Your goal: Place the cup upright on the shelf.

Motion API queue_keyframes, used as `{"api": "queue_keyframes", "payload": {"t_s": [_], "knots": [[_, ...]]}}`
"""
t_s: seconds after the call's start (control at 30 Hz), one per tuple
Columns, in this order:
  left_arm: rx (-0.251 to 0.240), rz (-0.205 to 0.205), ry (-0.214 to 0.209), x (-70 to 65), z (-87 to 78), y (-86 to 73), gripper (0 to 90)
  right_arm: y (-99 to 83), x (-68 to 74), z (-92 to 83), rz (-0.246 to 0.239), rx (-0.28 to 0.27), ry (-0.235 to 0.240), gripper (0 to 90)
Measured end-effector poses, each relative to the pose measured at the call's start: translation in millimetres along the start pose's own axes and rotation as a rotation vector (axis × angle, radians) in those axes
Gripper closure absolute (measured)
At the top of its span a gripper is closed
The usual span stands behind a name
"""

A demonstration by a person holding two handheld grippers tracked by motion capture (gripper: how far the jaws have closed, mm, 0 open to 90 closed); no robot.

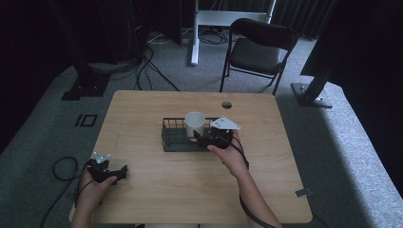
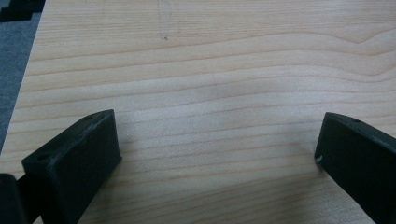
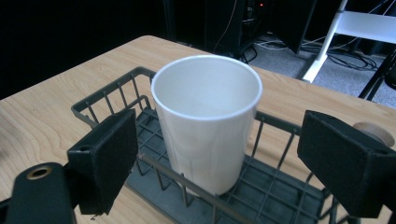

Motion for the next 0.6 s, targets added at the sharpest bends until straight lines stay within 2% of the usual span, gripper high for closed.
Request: {"api": "queue_keyframes", "payload": {"t_s": [0.5, 0.6], "knots": [[0.000, 0.001, 0.000, 0.1, 0.0, 0.0, 0.2, -22.7, -19.7, -16.8, 0.001, 0.005, -0.037, 12.6], [0.000, 0.000, 0.000, 0.0, 0.0, 0.0, 0.2, -30.0, -25.2, -19.6, 0.017, 0.011, -0.039, 12.5]]}}
Point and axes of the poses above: each handheld gripper's, and its own axes: z roughly forward along the jaws, y roughly out of its top, x roughly to its left, the point moved 10 cm from there along z, roughly forward along the jaws, and after that the axes turned 14 degrees about x, right-handed, at the moved point
